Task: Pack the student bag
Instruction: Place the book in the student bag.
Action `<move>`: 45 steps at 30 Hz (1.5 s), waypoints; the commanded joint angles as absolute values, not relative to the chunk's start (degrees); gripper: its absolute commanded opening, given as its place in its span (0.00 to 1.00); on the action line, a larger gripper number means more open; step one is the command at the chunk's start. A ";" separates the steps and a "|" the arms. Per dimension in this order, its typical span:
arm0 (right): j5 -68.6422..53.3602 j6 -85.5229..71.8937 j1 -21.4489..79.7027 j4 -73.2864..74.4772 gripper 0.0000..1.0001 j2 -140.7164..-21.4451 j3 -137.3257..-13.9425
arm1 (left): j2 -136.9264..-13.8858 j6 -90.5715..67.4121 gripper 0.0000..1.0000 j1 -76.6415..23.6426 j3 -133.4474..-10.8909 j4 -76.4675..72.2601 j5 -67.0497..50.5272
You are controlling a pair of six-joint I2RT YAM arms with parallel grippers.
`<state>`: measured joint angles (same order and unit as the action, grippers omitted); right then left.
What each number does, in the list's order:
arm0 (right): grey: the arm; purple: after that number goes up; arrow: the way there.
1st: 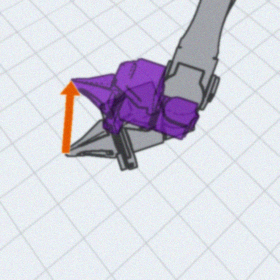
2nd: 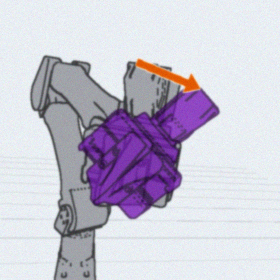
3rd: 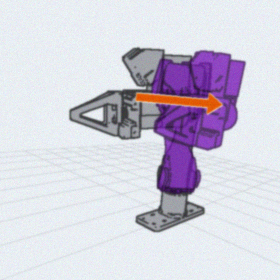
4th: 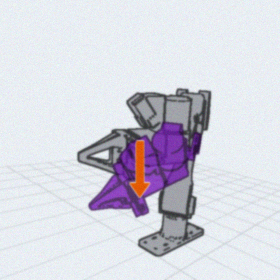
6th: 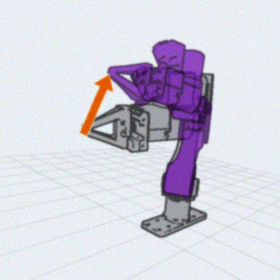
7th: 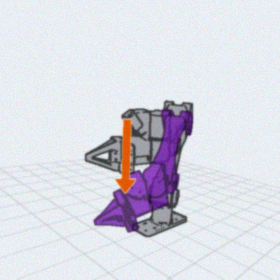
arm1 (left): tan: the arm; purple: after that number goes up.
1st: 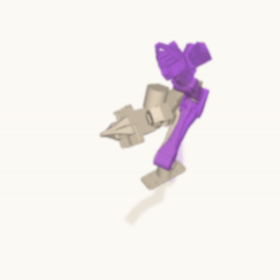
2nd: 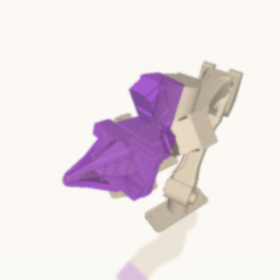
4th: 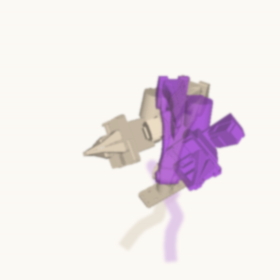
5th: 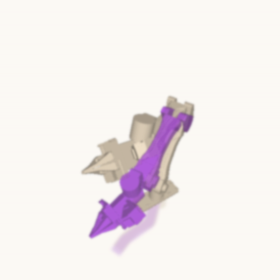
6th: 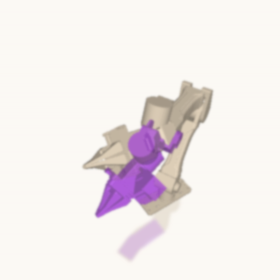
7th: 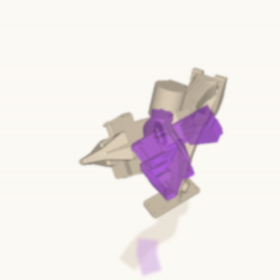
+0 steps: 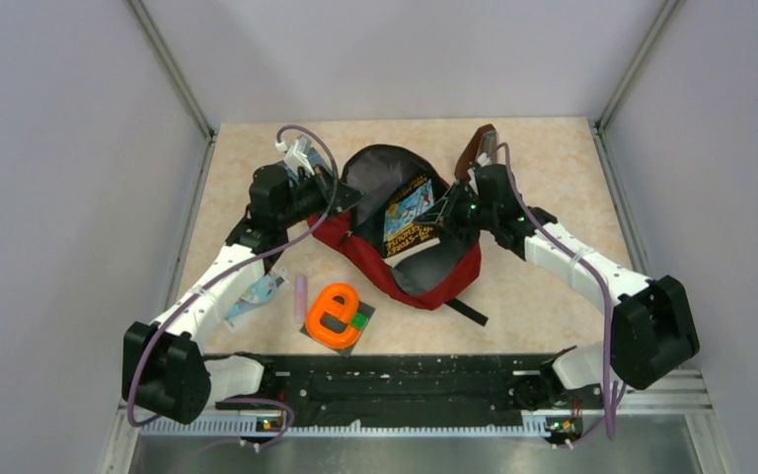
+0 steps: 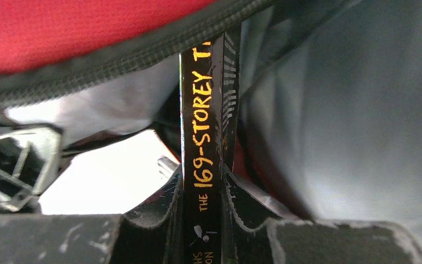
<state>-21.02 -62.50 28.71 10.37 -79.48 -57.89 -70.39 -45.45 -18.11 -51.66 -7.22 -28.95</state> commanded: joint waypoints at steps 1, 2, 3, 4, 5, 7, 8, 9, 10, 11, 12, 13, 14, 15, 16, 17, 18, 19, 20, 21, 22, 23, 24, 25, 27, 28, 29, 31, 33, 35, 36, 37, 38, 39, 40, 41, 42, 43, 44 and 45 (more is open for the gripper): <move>-16.64 -56.68 28.44 8.52 0.00 -80.06 -55.93 | -69.84 -45.73 0.00 -18.28 -54.46 -10.45 -30.27; -15.67 -54.09 28.44 9.02 0.00 -81.04 -55.70 | -69.87 -45.93 0.00 -18.28 -54.36 -10.68 -30.39; -14.65 -51.86 28.56 10.25 0.00 -82.51 -56.13 | -69.83 -46.06 0.00 -18.28 -54.26 -10.88 -30.46; -13.72 -49.80 28.56 12.28 0.00 -84.23 -56.87 | -69.79 -46.18 0.00 -18.28 -54.22 -11.00 -30.49; -12.84 -48.18 28.56 13.71 0.00 -86.37 -57.51 | -69.79 -46.21 0.00 -18.28 -54.23 -11.03 -30.50; -12.52 -46.92 28.42 13.93 0.00 -89.26 -58.08 | -69.63 -45.99 0.00 -18.28 -54.15 -11.07 -30.45; -13.22 -46.67 28.39 12.96 0.00 -90.30 -58.23 | -69.69 -45.89 0.00 -18.28 -54.19 -11.08 -30.55; -13.70 -46.78 28.42 12.08 0.00 -91.30 -58.34 | -69.72 -45.80 0.00 -18.28 -54.22 -11.09 -30.60; -14.19 -47.54 28.39 11.47 0.00 -92.13 -58.52 | -69.78 -45.76 0.00 -18.28 -54.27 -11.09 -30.66; -14.67 -48.49 28.39 10.93 0.00 -92.94 -58.86 | -69.74 -45.78 0.00 -18.28 -54.31 -11.08 -30.67; -15.27 -49.39 28.39 10.59 0.00 -93.70 -59.07 | -69.78 -45.81 0.00 -18.25 -54.32 -11.13 -30.63; -15.89 -50.56 28.43 9.95 0.00 -93.96 -59.24 | -69.78 -45.79 0.00 -18.27 -54.32 -11.20 -30.58; -16.47 -51.89 28.39 9.10 0.00 -93.94 -59.19 | -69.82 -45.87 0.00 -18.28 -54.44 -11.24 -30.66; -16.90 -53.45 28.39 7.54 0.00 -93.62 -58.77 | -69.93 -45.83 0.00 -18.28 -54.41 -11.24 -30.79; -17.11 -55.42 28.39 5.77 0.00 -92.95 -58.20 | -69.96 -45.75 0.00 -18.28 -54.44 -11.20 -30.91; -17.06 -57.24 28.39 3.94 0.00 -92.39 -57.87 | -69.96 -45.74 0.00 -18.28 -54.43 -11.24 -31.04; -16.93 -58.69 28.39 2.51 0.00 -91.88 -57.95 | -70.04 -45.71 0.00 -18.28 -54.41 -11.25 -31.14; -16.77 -59.93 28.39 1.59 0.00 -91.47 -58.25 | -70.05 -45.66 0.00 -18.24 -54.47 -11.17 -31.31; -16.33 -60.96 28.39 0.75 0.00 -91.01 -58.80 | -70.05 -45.54 0.00 -18.28 -54.49 -11.16 -31.51; -15.74 -62.37 28.39 0.41 0.00 -90.72 -59.14 | -70.11 -45.50 0.00 -18.28 -54.49 -11.16 -31.71; -15.05 -63.55 28.40 -1.68 0.00 -90.46 -59.25 | -70.11 -45.49 0.00 -18.28 -54.53 -11.07 -31.86; -14.12 -64.35 28.39 -3.11 0.00 -90.26 -59.20 | -70.21 -45.47 0.00 -18.28 -54.50 -11.01 -32.09; -13.17 -65.59 28.39 -4.10 0.00 -90.12 -59.10 | -70.22 -45.44 0.00 -18.28 -54.51 -10.99 -32.28; -12.39 -66.93 28.39 -5.18 0.00 -90.09 -58.96 | -70.26 -45.44 0.00 -18.26 -54.50 -10.87 -32.40; -11.37 -69.81 28.35 -10.12 0.00 -90.01 -57.40 | -70.31 -45.49 0.00 -18.26 -54.34 -10.69 -32.51; -11.08 -71.41 28.38 -12.26 0.00 -90.00 -56.64 | -70.30 -45.42 0.00 -18.28 -54.25 -10.72 -32.47; -10.75 -73.15 28.38 -14.40 0.00 -90.00 -55.92 | -70.31 -45.46 0.00 -18.28 -54.17 -10.72 -32.37; -9.59 -75.04 28.39 -17.07 0.00 -89.88 -55.05 | -70.46 -45.44 0.00 -18.28 -54.14 -10.70 -32.43; -7.97 -75.80 28.43 -18.73 0.00 -89.74 -54.64 | -70.64 -45.46 0.00 -18.28 -54.14 -10.70 -32.50; -6.20 -74.84 28.44 -20.02 0.00 -89.99 -54.45 | -70.90 -45.70 0.00 -18.28 -54.22 -10.83 -32.59; -5.10 -72.45 28.66 -19.45 0.00 -90.38 -54.90 | -71.09 -45.74 0.00 -18.28 -54.34 -10.93 -32.65; -4.00 -71.12 28.80 -17.75 0.00 -91.04 -55.51 | -71.31 -45.86 0.00 -18.28 -54.41 -11.05 -32.69; -3.58 -71.26 28.82 -16.69 0.00 -91.72 -55.53 | -71.55 -45.96 0.00 -18.28 -54.47 -11.19 -32.75; -3.60 -71.92 28.87 -17.63 0.00 -92.37 -54.78 | -71.69 -46.03 0.00 -18.28 -54.61 -11.24 -32.80; -3.49 -72.71 29.02 -19.74 0.00 -92.98 -53.69 | -71.90 -46.08 0.00 -18.28 -54.73 -11.25 -32.83; -3.18 -72.94 29.35 -20.99 0.00 -93.78 -53.03 | -72.09 -46.06 0.00 -18.28 -54.91 -11.29 -32.87; -2.84 -72.12 29.83 -21.05 0.00 -94.75 -53.34 | -72.34 -45.98 0.00 -18.28 -54.99 -11.33 -32.87; -2.55 -70.02 30.33 -19.95 0.00 -95.68 -54.77 | -72.59 -46.06 0.00 -18.27 -55.17 -11.40 -32.94; -2.14 -67.66 30.92 -17.70 0.00 -96.69 -56.20 | -72.84 -46.12 0.00 -18.28 -55.30 -11.42 -33.02; -1.63 -65.34 31.46 -14.11 0.02 -97.53 -57.89 | -73.12 -46.16 0.00 -18.28 -55.47 -11.43 -33.11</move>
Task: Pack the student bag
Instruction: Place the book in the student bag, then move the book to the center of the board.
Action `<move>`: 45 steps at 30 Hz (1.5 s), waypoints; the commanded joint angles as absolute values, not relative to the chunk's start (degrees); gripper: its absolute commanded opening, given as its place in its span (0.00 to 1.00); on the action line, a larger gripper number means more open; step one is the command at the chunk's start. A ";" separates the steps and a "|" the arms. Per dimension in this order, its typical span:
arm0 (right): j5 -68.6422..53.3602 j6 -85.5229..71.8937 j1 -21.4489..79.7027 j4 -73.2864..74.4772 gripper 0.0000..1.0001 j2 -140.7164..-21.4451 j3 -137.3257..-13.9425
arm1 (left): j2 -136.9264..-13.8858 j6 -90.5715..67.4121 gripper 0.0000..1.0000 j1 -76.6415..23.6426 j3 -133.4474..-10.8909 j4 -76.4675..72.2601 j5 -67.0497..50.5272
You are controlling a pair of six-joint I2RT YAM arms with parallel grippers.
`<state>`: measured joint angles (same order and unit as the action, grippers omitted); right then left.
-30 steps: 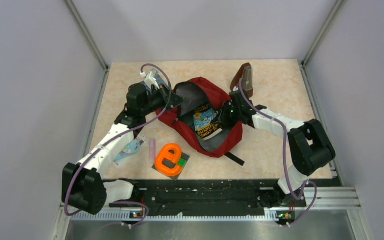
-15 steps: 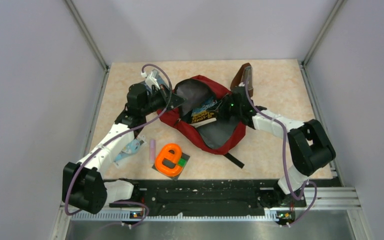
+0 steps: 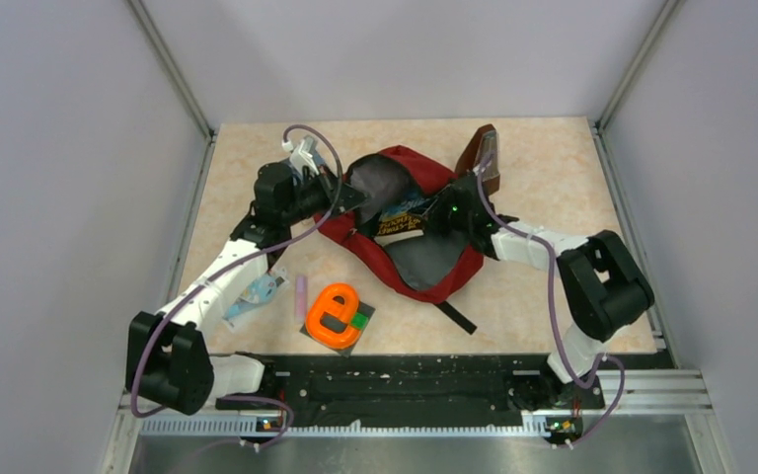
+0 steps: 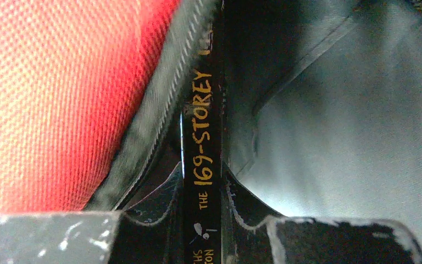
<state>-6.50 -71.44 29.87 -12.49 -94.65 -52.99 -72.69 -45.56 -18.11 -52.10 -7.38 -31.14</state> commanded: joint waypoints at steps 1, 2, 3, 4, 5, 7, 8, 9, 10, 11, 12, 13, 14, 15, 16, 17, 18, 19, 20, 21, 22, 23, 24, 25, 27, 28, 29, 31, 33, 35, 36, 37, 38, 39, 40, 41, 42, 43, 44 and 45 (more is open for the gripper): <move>-1.03 -63.42 32.15 -11.88 0.05 -98.06 -59.42 | -73.34 -46.22 0.00 -18.28 -55.71 -11.35 -33.16; -0.37 -61.78 32.73 -10.25 0.11 -98.59 -60.48 | -73.53 -46.23 0.00 -18.24 -55.77 -11.42 -33.17; -0.20 -60.49 33.18 -8.40 0.17 -98.92 -61.34 | -73.69 -46.25 0.00 -18.28 -55.80 -11.42 -33.12; 1.02 -59.53 33.51 -6.69 0.29 -99.34 -62.32 | -73.81 -46.26 0.00 -18.28 -55.89 -11.38 -32.96; 1.02 -58.99 33.64 -5.30 0.38 -99.66 -62.61 | -73.89 -46.26 0.00 -18.28 -56.04 -11.12 -32.46; 1.03 -57.95 33.66 -3.52 0.53 -99.36 -62.32 | -74.02 -46.08 0.00 -18.30 -56.83 -8.25 -30.39; 1.37 -57.24 33.71 -2.69 0.59 -98.92 -62.05 | -74.14 -45.87 0.00 -18.28 -57.25 -6.33 -28.95; 1.92 -56.41 33.68 -1.80 0.64 -98.33 -61.78 | -74.44 -45.66 0.00 -18.28 -57.77 -4.06 -27.45; 2.44 -55.36 33.74 -0.88 0.67 -97.59 -61.53 | -74.70 -45.55 0.00 -18.28 -58.23 -1.64 -25.46; 2.91 -54.42 33.70 -0.26 0.70 -96.83 -61.30 | -75.15 -45.51 0.00 -18.22 -58.58 0.83 -23.27; 3.35 -53.28 33.71 1.61 0.72 -95.99 -61.16 | -75.49 -45.72 0.00 -18.13 -58.76 3.16 -21.83; 3.76 -52.14 33.68 2.42 0.74 -94.99 -60.87 | -76.02 -46.08 0.00 -17.99 -58.79 4.60 -20.90; 3.97 -50.56 33.66 2.46 0.75 -94.17 -60.35 | -76.48 -46.74 0.00 -17.83 -58.73 5.66 -20.33; 4.29 -49.19 33.66 2.09 0.76 -93.13 -59.67 | -76.99 -47.79 0.00 -17.64 -58.53 6.46 -19.94; 4.73 -48.02 33.67 1.22 0.77 -92.21 -59.01 | -77.46 -49.28 0.00 -17.44 -58.08 6.84 -19.95; 5.43 -47.08 33.66 0.99 0.78 -91.21 -58.64 | -77.97 -50.59 0.00 -17.28 -57.59 6.93 -20.08; 6.27 -46.11 33.66 0.96 0.80 -90.47 -58.61 | -78.41 -51.68 0.00 -17.15 -57.11 6.94 -20.31; 7.07 -45.13 33.66 0.95 0.81 -89.88 -58.73 | -78.80 -52.48 0.00 -17.10 -56.62 6.99 -20.45; 7.77 -44.09 33.59 0.93 0.82 -89.41 -59.09 | -79.11 -53.14 0.00 -17.06 -56.43 7.25 -20.43; 8.28 -42.98 33.51 1.11 0.82 -89.09 -59.71 | -79.51 -53.51 0.00 -17.05 -56.09 7.63 -20.18; 8.67 -41.93 33.42 1.39 0.82 -88.80 -60.42 | -79.68 -53.67 0.00 -16.98 -55.88 8.15 -19.57; 9.19 -40.67 33.32 1.81 0.83 -88.65 -61.21 | -79.79 -53.70 0.00 -16.83 -55.74 9.38 -18.61; 9.42 -39.42 33.31 2.18 0.83 -88.52 -62.04 | -79.76 -53.70 0.00 -16.61 -55.41 10.03 -17.72; 9.41 -37.72 33.31 2.27 0.83 -88.44 -62.76 | -79.80 -53.59 0.01 -16.30 -54.97 10.25 -16.96; 7.87 -33.90 33.31 2.13 0.84 -88.33 -63.86 | -79.91 -53.48 0.04 -15.44 -54.07 10.88 -15.69; 5.92 -31.37 33.31 1.50 0.84 -88.33 -64.19 | -80.08 -53.44 0.07 -14.94 -53.76 11.39 -15.14; 3.83 -29.05 33.30 0.75 0.84 -88.38 -64.44 | -80.65 -53.44 0.09 -14.38 -53.63 12.30 -14.56; 0.45 -25.59 33.28 0.74 0.84 -88.66 -64.83 | -81.94 -52.80 0.18 -13.15 -53.70 13.59 -14.61; -2.11 -24.56 33.31 1.21 0.84 -88.85 -64.65 | -83.13 -51.60 0.29 -12.17 -53.94 14.84 -14.78; -3.48 -22.80 33.31 1.05 0.84 -89.01 -64.22 | -84.01 -50.17 0.43 -11.44 -54.24 16.07 -14.44; -3.84 -21.68 33.28 1.24 0.84 -89.15 -64.23 | -84.08 -49.54 0.48 -11.04 -54.37 16.60 -14.15; -4.13 -20.44 33.31 1.57 0.84 -89.35 -64.66 | -83.88 -48.91 0.54 -10.52 -54.45 16.73 -14.07; -4.57 -18.98 33.33 1.97 0.84 -89.57 -65.20 | -83.33 -48.09 0.58 -10.20 -54.34 16.52 -14.06; -5.36 -17.46 33.39 2.34 0.84 -89.75 -65.78 | -82.72 -47.36 0.61 -9.89 -54.40 16.26 -14.01; -6.11 -16.19 33.40 2.64 0.84 -89.92 -66.31 | -81.98 -46.46 0.63 -9.65 -54.55 16.06 -13.93; -6.88 -14.89 33.37 2.86 0.84 -90.11 -66.77 | -81.18 -45.49 0.65 -9.40 -54.84 15.93 -13.83; -7.35 -13.87 33.39 3.15 0.84 -90.35 -67.24 | -80.44 -44.70 0.67 -9.14 -55.34 15.92 -13.92; -7.52 -13.05 33.46 3.45 0.84 -90.49 -67.75 | -79.63 -43.87 0.69 -8.88 -55.86 16.10 -14.08; -7.52 -12.57 33.48 3.69 0.84 -90.62 -68.10 | -79.15 -43.09 0.70 -8.50 -56.53 16.50 -14.49; -7.29 -12.16 33.47 3.89 0.84 -90.77 -68.33 | -78.73 -42.43 0.71 -8.06 -57.25 16.96 -14.47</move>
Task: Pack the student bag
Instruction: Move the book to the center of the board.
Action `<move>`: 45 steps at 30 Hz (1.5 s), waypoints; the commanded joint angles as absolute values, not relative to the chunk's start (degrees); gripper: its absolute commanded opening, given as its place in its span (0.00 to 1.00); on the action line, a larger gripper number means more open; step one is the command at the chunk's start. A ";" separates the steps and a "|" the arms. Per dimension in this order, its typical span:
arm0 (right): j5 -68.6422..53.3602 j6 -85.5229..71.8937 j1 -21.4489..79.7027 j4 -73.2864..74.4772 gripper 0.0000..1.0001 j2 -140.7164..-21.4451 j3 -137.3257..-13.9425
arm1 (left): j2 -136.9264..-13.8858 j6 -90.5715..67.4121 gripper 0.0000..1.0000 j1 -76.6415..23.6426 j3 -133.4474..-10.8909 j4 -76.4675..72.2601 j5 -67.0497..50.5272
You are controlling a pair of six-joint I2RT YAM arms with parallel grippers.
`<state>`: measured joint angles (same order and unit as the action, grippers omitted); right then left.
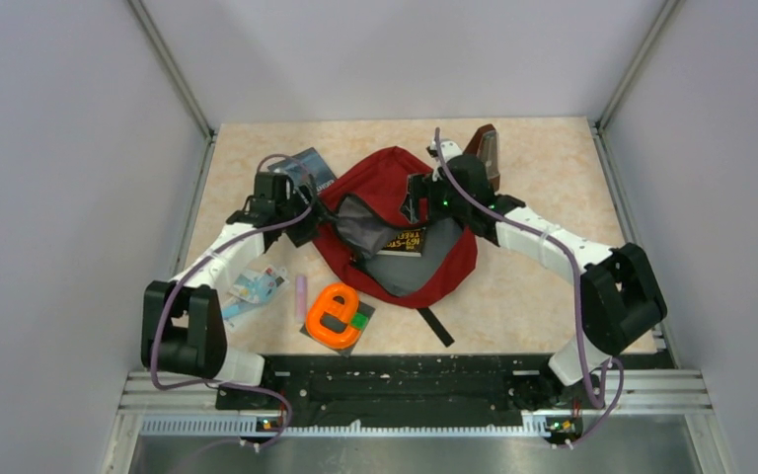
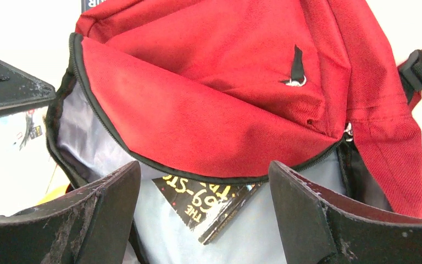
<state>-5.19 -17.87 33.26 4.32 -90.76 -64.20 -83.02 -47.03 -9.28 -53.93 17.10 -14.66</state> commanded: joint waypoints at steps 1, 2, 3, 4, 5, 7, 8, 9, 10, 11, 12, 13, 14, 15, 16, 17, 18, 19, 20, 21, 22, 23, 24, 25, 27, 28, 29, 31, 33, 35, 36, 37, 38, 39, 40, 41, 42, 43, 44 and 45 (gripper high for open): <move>-7.04 -11.87 33.48 4.07 0.84 -90.79 -68.57 | -78.48 -42.06 0.71 -7.45 -57.97 17.78 -14.16; -6.64 -11.44 33.49 4.21 0.84 -90.79 -68.82 | -78.30 -41.94 0.72 -6.61 -58.49 18.32 -13.85; -6.17 -11.10 33.49 4.35 0.84 -90.71 -69.23 | -78.16 -41.99 0.72 -5.62 -58.80 18.48 -13.93; -5.57 -10.63 33.49 4.53 0.84 -90.63 -69.51 | -78.13 -42.39 0.72 -4.32 -58.88 18.27 -14.03; -5.15 -10.48 33.49 4.94 0.84 -90.62 -69.93 | -78.30 -42.79 0.72 -3.06 -58.96 17.97 -14.08; -4.24 -9.91 33.47 5.77 0.84 -90.62 -70.95 | -79.15 -43.84 0.72 -0.76 -59.08 16.96 -14.04; -3.83 -9.83 33.49 6.15 0.84 -90.66 -71.52 | -79.94 -44.24 0.72 0.40 -59.33 16.60 -14.06; -3.52 -9.72 33.49 6.45 0.84 -90.70 -71.94 | -80.96 -44.55 0.72 1.91 -59.84 16.34 -14.10; -3.30 -9.56 33.49 6.56 0.84 -90.70 -72.39 | -82.16 -44.76 0.72 2.75 -60.51 16.12 -14.09; -3.15 -9.37 33.49 6.74 0.84 -90.70 -72.77 | -83.54 -45.12 0.73 3.63 -61.19 15.87 -14.05; -3.02 -9.21 33.49 6.83 0.84 -90.70 -72.99 | -85.03 -45.56 0.72 4.28 -62.23 15.72 -14.28; -2.73 -8.97 33.49 6.85 0.84 -90.70 -73.22 | -86.65 -45.71 0.73 4.85 -63.05 15.47 -15.13; -2.33 -8.72 33.49 6.92 0.84 -90.70 -73.37 | -88.44 -46.07 0.72 5.37 -63.82 15.01 -16.33; -1.95 -8.54 33.49 7.07 0.84 -90.70 -73.53 | -90.17 -46.61 0.72 5.70 -64.61 14.58 -17.16; -1.66 -8.24 33.49 7.31 0.84 -90.73 -73.56 | -92.25 -47.00 0.72 5.92 -65.25 14.06 -17.65; -1.28 -7.96 33.49 7.42 0.84 -90.60 -73.56 | -93.83 -47.14 0.71 6.07 -65.90 13.59 -17.48; -1.05 -7.65 33.44 7.54 0.84 -90.57 -73.50 | -95.17 -47.19 0.71 6.06 -66.59 13.21 -17.27; -0.78 -7.43 33.48 7.70 0.84 -90.53 -73.44 | -96.73 -47.15 0.70 6.13 -67.21 12.91 -17.06; -0.47 -7.36 33.49 7.81 0.84 -90.45 -73.33 | -98.29 -46.97 0.70 6.19 -68.10 12.89 -16.72; -0.25 -7.24 33.49 7.83 0.84 -90.32 -73.18 | -99.74 -46.91 0.69 6.23 -69.07 13.17 -16.67; -0.18 -7.22 33.49 7.90 0.84 -90.13 -73.04 | -101.16 -46.66 0.69 6.25 -70.12 13.68 -16.26; -0.18 -7.15 33.49 7.84 0.84 -89.97 -72.85 | -102.50 -46.36 0.69 6.25 -71.19 14.11 -15.75; -0.18 -7.14 33.49 7.90 0.84 -89.84 -72.66 | -103.69 -46.16 0.68 6.31 -71.94 14.49 -15.36; -0.18 -7.12 33.49 7.80 0.84 -89.71 -72.46 | -104.93 -46.19 0.68 6.26 -72.84 14.98 -14.75; -0.18 -7.15 33.49 7.73 0.84 -89.69 -72.26 | -107.46 -46.23 0.68 6.26 -74.69 16.18 -14.35; -0.18 -7.12 33.49 7.71 0.84 -89.75 -72.17 | -108.56 -46.16 0.68 6.24 -75.57 16.62 -14.32; -0.18 -7.13 33.48 7.73 0.84 -89.86 -72.18 | -109.43 -46.28 0.68 6.24 -76.24 16.95 -14.33; -0.18 -7.12 33.49 7.70 0.84 -89.99 -72.19 | -111.06 -46.63 0.68 6.24 -77.08 17.07 -14.69; 1.06 -7.20 33.49 7.69 0.84 -90.08 -72.26 | -112.36 -47.12 0.67 6.26 -77.48 17.20 -15.27; 1.23 -7.09 33.49 7.64 0.84 -90.24 -72.36 | -113.21 -47.70 0.67 6.09 -77.56 17.23 -15.85; 1.33 -7.04 33.49 7.62 0.84 -90.38 -72.38 | -113.52 -47.94 0.67 6.07 -77.63 17.24 -16.18; 1.32 -7.03 33.49 7.57 0.84 -90.45 -72.42 | -113.75 -48.06 0.67 5.94 -77.70 17.25 -16.39; 1.36 -7.19 33.49 7.64 0.84 -90.58 -72.44 | -113.91 -48.03 0.66 5.83 -77.96 17.23 -16.50; 1.26 -7.15 33.44 7.60 0.84 -90.69 -72.50 | -114.05 -48.06 0.66 5.73 -78.24 17.37 -16.68; 1.23 -7.17 33.44 7.57 0.84 -90.84 -72.55 | -114.25 -48.12 0.66 5.64 -78.49 17.35 -17.03; 1.18 -7.13 33.48 7.56 0.84 -90.94 -72.59 | -114.33 -48.22 0.66 5.56 -78.71 17.17 -17.50; 1.15 -7.19 33.49 7.50 0.84 -91.03 -72.60 | -114.36 -48.33 0.66 5.47 -78.83 16.53 -18.16; 1.14 -7.20 33.49 7.55 0.84 -91.13 -72.67 | -114.38 -48.43 0.66 5.32 -78.84 15.69 -18.89; 1.13 -7.21 33.49 7.60 0.84 -91.22 -72.68 | -114.42 -48.57 0.66 5.20 -78.88 15.01 -19.61; 1.09 -7.25 33.49 7.60 0.84 -91.31 -72.69 | -114.52 -48.72 0.66 5.04 -79.07 14.65 -20.10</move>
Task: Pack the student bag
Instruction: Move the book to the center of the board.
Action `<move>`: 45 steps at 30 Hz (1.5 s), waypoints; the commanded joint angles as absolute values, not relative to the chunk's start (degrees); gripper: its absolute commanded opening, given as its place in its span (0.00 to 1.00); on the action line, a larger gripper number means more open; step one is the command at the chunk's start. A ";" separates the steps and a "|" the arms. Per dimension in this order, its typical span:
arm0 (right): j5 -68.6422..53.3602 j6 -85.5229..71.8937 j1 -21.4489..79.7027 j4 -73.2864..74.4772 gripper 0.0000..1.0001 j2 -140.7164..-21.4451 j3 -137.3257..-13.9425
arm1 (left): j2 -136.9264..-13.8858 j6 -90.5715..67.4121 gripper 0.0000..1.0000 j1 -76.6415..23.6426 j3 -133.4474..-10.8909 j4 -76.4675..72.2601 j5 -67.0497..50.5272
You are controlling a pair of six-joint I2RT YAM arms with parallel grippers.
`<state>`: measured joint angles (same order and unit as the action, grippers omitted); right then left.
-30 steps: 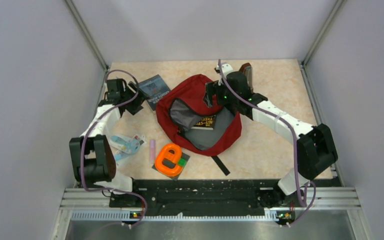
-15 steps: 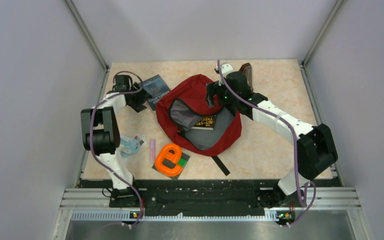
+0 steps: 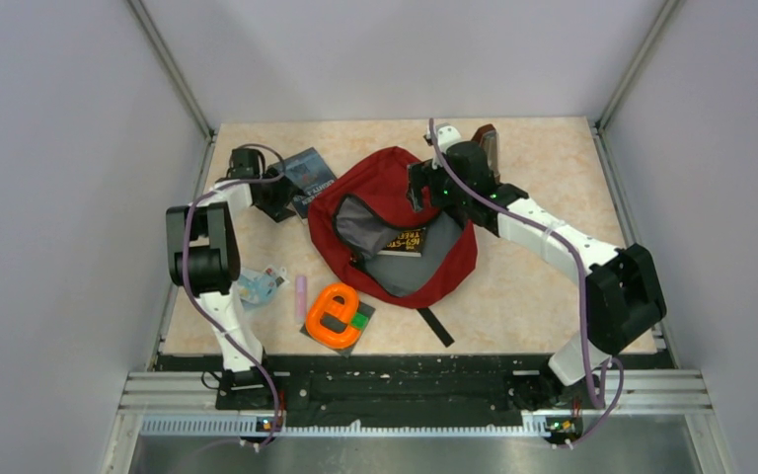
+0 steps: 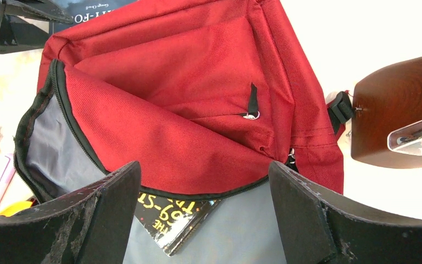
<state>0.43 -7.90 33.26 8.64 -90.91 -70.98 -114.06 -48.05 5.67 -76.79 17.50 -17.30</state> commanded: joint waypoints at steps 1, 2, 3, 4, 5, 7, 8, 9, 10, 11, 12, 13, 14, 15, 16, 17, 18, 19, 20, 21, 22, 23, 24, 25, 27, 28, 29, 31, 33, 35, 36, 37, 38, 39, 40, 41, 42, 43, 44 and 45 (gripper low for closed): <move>1.08 -7.33 33.49 7.64 0.84 -91.32 -72.71 | -114.48 -48.82 0.65 4.90 -79.41 14.60 -20.34; 1.11 -7.30 33.49 7.65 0.83 -91.32 -72.69 | -114.34 -48.85 0.64 4.71 -79.58 14.59 -20.32; 1.18 -7.31 33.49 7.68 0.84 -91.32 -72.69 | -114.06 -48.93 0.64 4.47 -79.76 14.40 -20.19; 1.29 -7.30 33.49 7.71 0.84 -91.32 -72.61 | -113.73 -49.02 0.63 4.40 -79.69 14.23 -20.03; 1.38 -7.25 33.49 7.79 0.84 -91.32 -72.56 | -113.32 -49.16 0.63 4.32 -79.67 13.93 -19.82; 1.58 -7.28 33.49 7.84 0.83 -91.32 -72.43 | -112.64 -49.57 0.63 4.25 -79.52 13.09 -19.87; 1.70 -7.28 33.49 7.85 0.83 -91.32 -72.39 | -112.44 -49.76 0.63 4.22 -79.47 12.50 -20.08; 1.67 -7.34 33.43 7.90 0.83 -91.35 -72.31 | -112.15 -50.08 0.62 4.22 -79.32 12.03 -20.11; 1.67 -7.31 33.48 7.85 0.83 -91.40 -72.26 | -111.88 -50.36 0.62 4.22 -79.20 11.37 -20.25; 1.68 -7.24 33.49 7.90 0.83 -91.41 -72.25 | -111.74 -50.60 0.62 4.17 -78.93 10.43 -20.55; 1.72 -7.22 33.49 7.96 0.83 -91.48 -72.25 | -111.49 -50.93 0.62 4.14 -78.51 9.40 -20.81; 1.79 -7.22 33.49 7.92 0.83 -91.54 -72.25 | -111.34 -51.23 0.61 4.13 -78.08 8.17 -21.23; 1.85 -7.25 33.49 7.99 0.83 -91.55 -72.25 | -111.21 -51.58 0.61 4.07 -77.71 7.10 -21.58; 1.92 -7.21 33.49 8.04 0.83 -91.66 -72.25 | -111.08 -51.90 0.61 4.05 -77.36 5.95 -21.91; 1.95 -7.21 33.49 8.14 0.83 -91.71 -72.28 | -110.87 -52.09 0.61 3.90 -76.97 4.94 -21.97; 2.06 -7.25 33.49 8.17 0.83 -91.75 -72.26 | -110.67 -52.12 0.61 3.78 -76.75 4.12 -22.04; 2.04 -7.21 33.49 8.21 0.83 -91.76 -72.25 | -110.58 -52.07 0.61 3.64 -76.57 3.37 -22.00; 2.12 -7.26 33.49 8.23 0.83 -91.76 -72.26 | -110.59 -51.89 0.61 3.53 -76.52 2.79 -22.17; 2.14 -7.22 33.49 8.18 0.83 -91.83 -72.18 | -110.84 -51.86 0.61 3.40 -76.54 2.39 -22.35; 2.14 -7.16 33.49 8.32 0.83 -91.88 -72.21 | -111.30 -51.86 0.60 3.34 -76.63 2.19 -22.53; 2.23 -7.13 33.49 8.41 0.83 -91.99 -72.18 | -111.82 -51.86 0.60 3.26 -76.61 2.33 -22.58; 2.16 -7.15 33.49 8.51 0.83 -92.08 -72.16 | -112.51 -51.86 0.60 3.33 -76.66 2.72 -22.59; 2.18 -7.17 33.49 8.48 0.83 -92.11 -72.22 | -113.13 -51.67 0.60 3.34 -76.74 3.42 -22.36; 2.17 -7.10 33.49 8.56 0.83 -92.11 -72.25 | -113.75 -51.24 0.60 3.26 -76.81 4.21 -22.10; 2.44 -7.07 33.49 8.63 0.83 -92.07 -72.27 | -114.90 -49.96 0.59 3.10 -77.22 6.14 -21.02; 2.56 -6.99 33.49 8.77 0.83 -92.03 -72.25 | -115.89 -49.28 0.59 3.08 -77.70 7.33 -20.58; 2.65 -6.99 33.49 8.81 0.83 -92.02 -72.25 | -116.60 -48.69 0.58 3.00 -78.50 8.98 -19.82; 2.85 -6.96 33.49 8.85 0.83 -92.02 -72.18 | -118.29 -47.62 0.55 2.94 -80.48 12.73 -18.38; 2.96 -6.99 33.49 8.92 0.83 -91.93 -72.14 | -119.76 -46.94 0.52 2.89 -82.18 15.20 -17.45; 3.18 -6.90 33.49 8.97 0.83 -91.87 -72.06 | -120.87 -46.51 0.47 2.70 -83.51 17.07 -16.75; 3.29 -6.88 33.49 9.01 0.83 -91.85 -72.06 | -121.30 -46.12 0.40 2.66 -83.99 17.83 -16.47; 3.38 -6.87 33.49 9.01 0.83 -91.86 -72.02 | -121.61 -45.69 0.33 2.57 -84.36 18.35 -16.19; 3.38 -6.78 33.49 9.00 0.83 -91.80 -71.91 | -121.71 -45.07 0.23 2.52 -84.60 19.11 -15.75; 3.51 -6.75 33.49 9.05 0.83 -91.77 -72.01 | -121.73 -44.45 0.16 2.54 -84.75 19.82 -14.79; 3.53 -6.79 33.48 8.99 0.83 -91.76 -72.00 | -121.68 -43.78 0.10 2.63 -84.72 20.58 -13.79; 3.57 -6.84 33.49 8.92 0.83 -91.69 -71.99 | -121.54 -43.02 0.04 2.66 -84.54 21.29 -12.74; 3.68 -6.77 33.49 8.96 0.83 -91.63 -71.94 | -121.29 -42.52 0.00 2.77 -84.29 22.02 -11.81; 3.73 -6.77 33.49 8.92 0.83 -91.59 -71.90 | -120.75 -42.19 0.00 3.07 -83.68 22.47 -11.18; 3.86 -6.77 33.49 8.96 0.83 -91.51 -71.94 | -120.03 -42.07 0.00 3.45 -82.76 22.51 -10.83; 3.93 -6.81 33.49 8.96 0.83 -91.42 -71.83 | -119.13 -42.10 0.00 3.89 -81.48 22.35 -10.48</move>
<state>2.98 -7.51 33.26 9.89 -91.61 -70.98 -120.18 -46.00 2.98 -84.05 17.47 -16.88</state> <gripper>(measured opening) 0.831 0.036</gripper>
